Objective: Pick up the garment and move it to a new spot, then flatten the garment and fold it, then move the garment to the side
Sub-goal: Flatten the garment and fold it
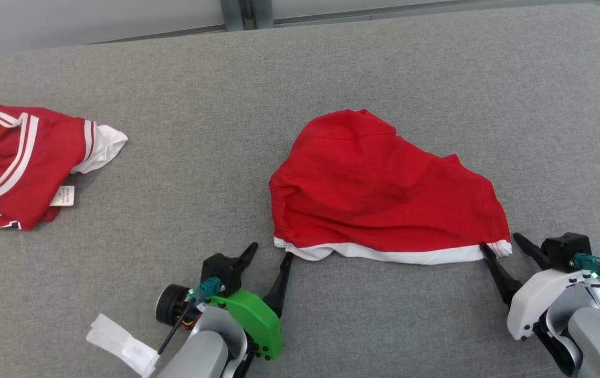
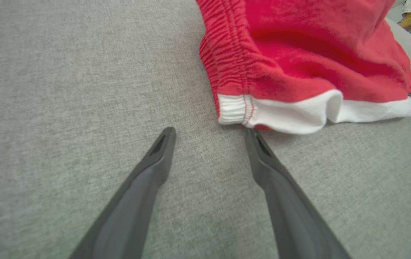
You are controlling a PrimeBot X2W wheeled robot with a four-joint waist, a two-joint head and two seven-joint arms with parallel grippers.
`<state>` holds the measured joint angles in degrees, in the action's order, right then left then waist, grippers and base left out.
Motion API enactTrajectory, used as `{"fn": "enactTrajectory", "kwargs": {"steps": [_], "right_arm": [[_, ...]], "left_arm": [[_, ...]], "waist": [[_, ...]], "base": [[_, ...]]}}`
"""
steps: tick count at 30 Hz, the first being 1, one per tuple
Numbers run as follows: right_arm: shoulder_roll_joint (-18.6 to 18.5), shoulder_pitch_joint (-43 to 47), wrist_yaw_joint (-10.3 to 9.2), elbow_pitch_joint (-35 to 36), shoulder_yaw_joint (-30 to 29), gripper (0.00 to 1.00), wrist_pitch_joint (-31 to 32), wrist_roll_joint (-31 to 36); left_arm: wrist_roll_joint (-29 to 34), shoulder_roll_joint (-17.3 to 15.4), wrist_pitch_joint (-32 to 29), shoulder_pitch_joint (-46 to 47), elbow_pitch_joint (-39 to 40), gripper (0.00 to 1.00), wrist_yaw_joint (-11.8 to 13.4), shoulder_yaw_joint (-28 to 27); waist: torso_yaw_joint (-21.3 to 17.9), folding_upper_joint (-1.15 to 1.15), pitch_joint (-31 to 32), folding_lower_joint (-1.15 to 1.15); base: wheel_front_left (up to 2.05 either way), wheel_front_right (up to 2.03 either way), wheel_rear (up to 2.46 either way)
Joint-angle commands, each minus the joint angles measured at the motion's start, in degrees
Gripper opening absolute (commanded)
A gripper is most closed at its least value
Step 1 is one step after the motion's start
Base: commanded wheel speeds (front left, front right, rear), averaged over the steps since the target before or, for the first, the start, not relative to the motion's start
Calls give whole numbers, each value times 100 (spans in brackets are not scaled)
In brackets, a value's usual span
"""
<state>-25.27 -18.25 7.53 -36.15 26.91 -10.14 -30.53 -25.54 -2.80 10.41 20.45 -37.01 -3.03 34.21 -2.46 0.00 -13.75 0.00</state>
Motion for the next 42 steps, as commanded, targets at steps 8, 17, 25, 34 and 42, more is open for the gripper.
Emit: {"fn": "enactTrajectory", "kwargs": {"steps": [8, 17, 25, 34, 42], "right_arm": [[54, -106, -9, -383, 352, 100, -56, -194], [72, -272, -10, -530, 627, 46, -191, -359], [96, -354, -8, -349, 833, 0, -307, -837], [-870, 85, -6, 2081, 373, 0, -412, -2431], [-2247, 532, -5, 4718, -1023, 0, -358, -3797]], "left_arm": [[9, -38, -117, 315, 68, 100, -139, 234], [-18, -108, -193, 494, 97, 0, -300, 449], [-191, -204, -163, 319, 61, 0, -368, 532], [-651, -637, -682, -40, 1815, 0, -380, 336], [-1199, -1176, -2281, 307, 4999, 0, 11, -1]], "waist": [[-36, 0, -29, 0], [-105, 0, -106, 0], [-172, 0, 88, 0], [-235, 0, 521, 0], [-269, 0, 261, 0]], "base": [[0, 0, 0], [0, 0, 0], [0, 0, 0], [0, 0, 0], [0, 0, 0]]}}
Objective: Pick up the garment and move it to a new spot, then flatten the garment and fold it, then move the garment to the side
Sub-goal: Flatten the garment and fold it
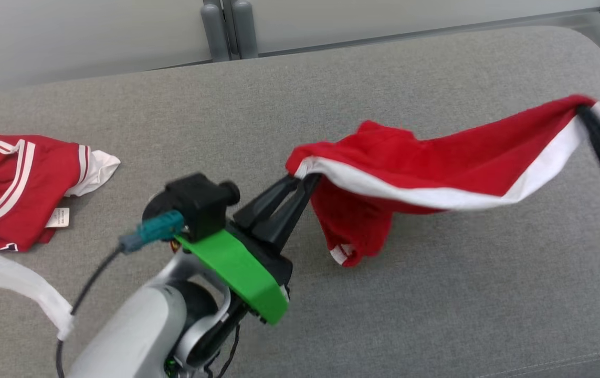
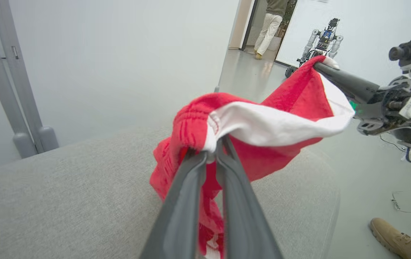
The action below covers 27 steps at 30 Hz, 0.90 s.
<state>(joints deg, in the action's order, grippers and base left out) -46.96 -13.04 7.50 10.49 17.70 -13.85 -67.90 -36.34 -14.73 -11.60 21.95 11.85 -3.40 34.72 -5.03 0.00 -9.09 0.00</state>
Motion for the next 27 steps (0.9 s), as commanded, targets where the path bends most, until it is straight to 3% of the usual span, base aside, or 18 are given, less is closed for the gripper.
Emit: {"fn": "enactTrajectory", "kwargs": {"steps": [1, 5, 9, 12, 15, 20, 24, 27], "right_arm": [[-172, -51, -2, 186, -280, 0, 27, -184], [-495, -560, -1, 450, -920, 0, 266, -676], [-666, -1467, -1, -129, -1129, 0, 794, -751], [-437, -2577, -6, -978, -1084, 0, 1230, -585], [69, -3897, -9, -2000, -986, 0, 1485, -165], [1170, -6058, -11, -3394, -996, 0, 1287, 836], [1822, -6875, -6, -3895, -839, 0, 1178, 1271], [2065, -6710, -4, -3987, -639, 0, 1074, 1306]], "left_arm": [[-239, 7, -299, 310, 318, 0, 69, -116], [-587, -36, -1342, 1414, 669, 0, 225, -410], [-827, 214, -1983, 2805, -12, 0, 381, -707], [-632, 424, -1924, 3874, -913, 0, 505, -949], [-414, 697, -1494, 4746, -1819, 0, 600, -1182], [79, 1002, -91, 6181, -3112, 0, 410, -1232], [355, 1114, 827, 6770, -3963, 0, 113, -955], [369, 1136, 1338, 6676, -4511, 0, -90, -749]], "waist": [[-7, 0, -297, 0], [60, 0, -921, 0], [212, 0, -1633, 0], [296, 0, -2129, 0], [335, 0, -2435, 0], [280, 0, -2738, 0], [150, 0, -3065, 0], [107, 0, -3133, 0]], "base": [[0, 0, 0], [0, 0, 0], [0, 0, 0], [0, 0, 0], [0, 0, 0], [0, 0, 0], [0, 0, 0], [0, 0, 0]]}}
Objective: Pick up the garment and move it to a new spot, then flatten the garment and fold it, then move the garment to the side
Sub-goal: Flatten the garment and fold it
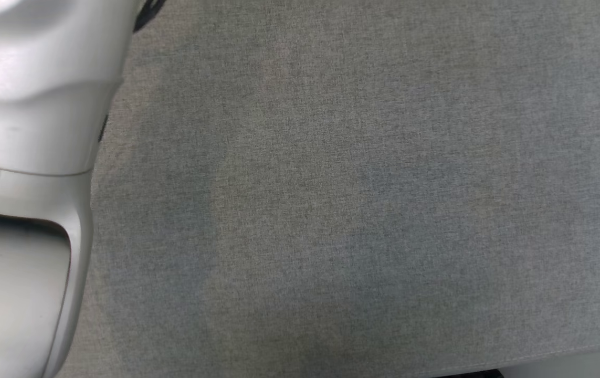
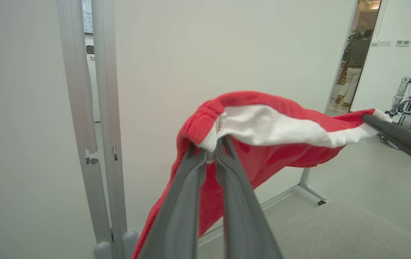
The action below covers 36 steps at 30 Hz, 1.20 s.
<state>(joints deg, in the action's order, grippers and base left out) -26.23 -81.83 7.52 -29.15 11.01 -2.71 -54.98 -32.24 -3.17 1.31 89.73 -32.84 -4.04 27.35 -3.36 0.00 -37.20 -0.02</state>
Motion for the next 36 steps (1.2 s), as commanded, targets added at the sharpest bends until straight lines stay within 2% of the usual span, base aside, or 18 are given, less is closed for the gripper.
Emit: {"fn": "enactTrajectory", "kwargs": {"steps": [1, 5, 8, 11, 14, 20, 25, 28, 32, 36], "right_arm": [[18, 356, -6, -4, 141, 0, -74, 15], [53, 1416, -5, 235, 604, 0, -244, -199], [-107, 2404, -5, 513, 908, 0, -486, -427], [-287, 3226, -3, 857, 1094, 0, -721, -640], [-542, 4077, -4, 1148, 1282, 0, -907, -749], [-891, 5488, -4, 1587, 1502, 0, -1043, -929], [-1198, 6681, -4, 1848, 1584, 0, -992, -993], [-1392, 7501, -8, 2079, 1418, 0, -977, -1096], [-1469, 8418, -9, 2401, 1156, 0, -851, -1201], [-1357, 9031, -9, 2640, 919, 0, -694, -1238]], "left_arm": [[-87, -15, 198, -247, -243, 0, -91, 47], [-238, -30, 552, -1021, -747, 0, -275, 332], [-377, -161, 734, -1746, -838, 0, -339, 664], [-558, -285, 887, -2418, -565, 0, -344, 1073], [-612, -649, 1033, -3183, -222, 0, -340, 1526], [-877, -1045, 1203, -4867, 464, 0, -290, 1817], [-1244, -1427, 1229, -6334, 1256, 0, 21, 1795], [-1417, -1667, 1164, -7163, 1944, 0, 355, 1807], [-1566, -1923, 945, -7972, 2813, 0, 841, 1868], [-1672, -2034, 730, -8478, 3496, 0, 1168, 1978]], "waist": [[-72, 0, -321, 2], [-79, 0, -250, 2], [-23, 0, -68, 2], [39, 0, 83, 2], [87, 0, 489, 2], [146, 0, 1491, 2], [211, 0, 2449, 2], [253, 0, 2938, 2], [279, 0, 3142, 2], [316, 0, 3183, 2]], "base": [[0, 0, 0], [0, 0, 0], [0, 0, 0], [0, 0, 0], [0, 0, 0], [0, 0, 0], [0, 0, 0], [0, 0, 0], [0, 0, 0], [0, 0, 0]]}}
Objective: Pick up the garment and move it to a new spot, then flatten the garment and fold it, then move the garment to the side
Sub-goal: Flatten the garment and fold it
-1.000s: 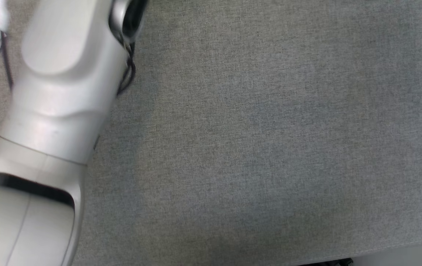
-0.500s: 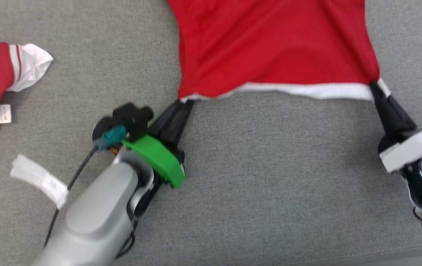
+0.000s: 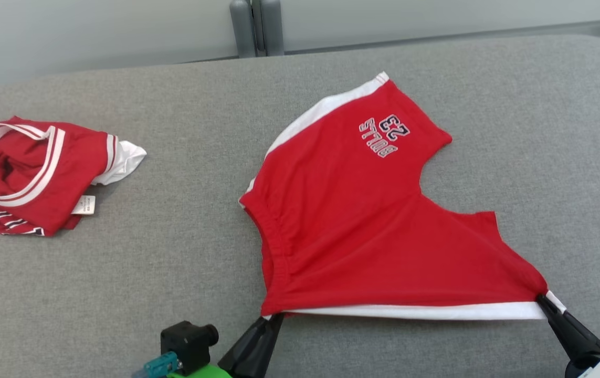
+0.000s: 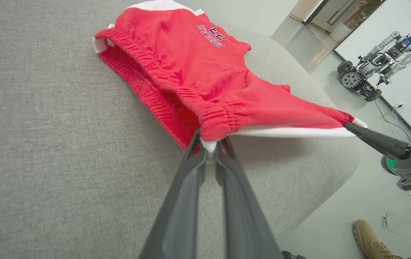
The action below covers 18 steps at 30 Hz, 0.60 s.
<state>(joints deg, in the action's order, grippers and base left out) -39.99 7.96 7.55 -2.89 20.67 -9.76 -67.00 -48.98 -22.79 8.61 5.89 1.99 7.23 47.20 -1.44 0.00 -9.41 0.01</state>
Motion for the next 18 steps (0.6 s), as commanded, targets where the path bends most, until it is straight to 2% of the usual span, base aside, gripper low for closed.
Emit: {"fn": "enactTrajectory", "kwargs": {"steps": [1, 5, 10, 15, 18], "right_arm": [[46, 136, -11, 61, -107, 0, 44, -35], [136, 254, -11, 191, -403, 0, 233, 63], [188, -216, -11, 159, -816, 0, 621, 260], [160, -1100, -11, 63, -1149, 0, 1201, 378], [76, -1748, -10, -59, -1143, 0, 1687, 504]], "left_arm": [[-26, -91, -44, -178, 134, 0, 108, 2], [-144, -112, -139, -363, 504, 0, 283, -13], [-113, 53, -211, -52, 517, 0, 237, 21], [-26, 353, -287, 462, 387, 0, 229, -10], [82, 497, -382, 860, 296, 0, 302, -55]], "waist": [[128, 0, 405, -1], [139, 0, 301, -1], [234, 0, -12, -1], [423, 0, -574, -1], [587, 0, -919, -1]], "base": [[0, 0, 0], [0, 0, 0], [0, 0, 0], [0, 0, 0], [0, 0, 0]]}}
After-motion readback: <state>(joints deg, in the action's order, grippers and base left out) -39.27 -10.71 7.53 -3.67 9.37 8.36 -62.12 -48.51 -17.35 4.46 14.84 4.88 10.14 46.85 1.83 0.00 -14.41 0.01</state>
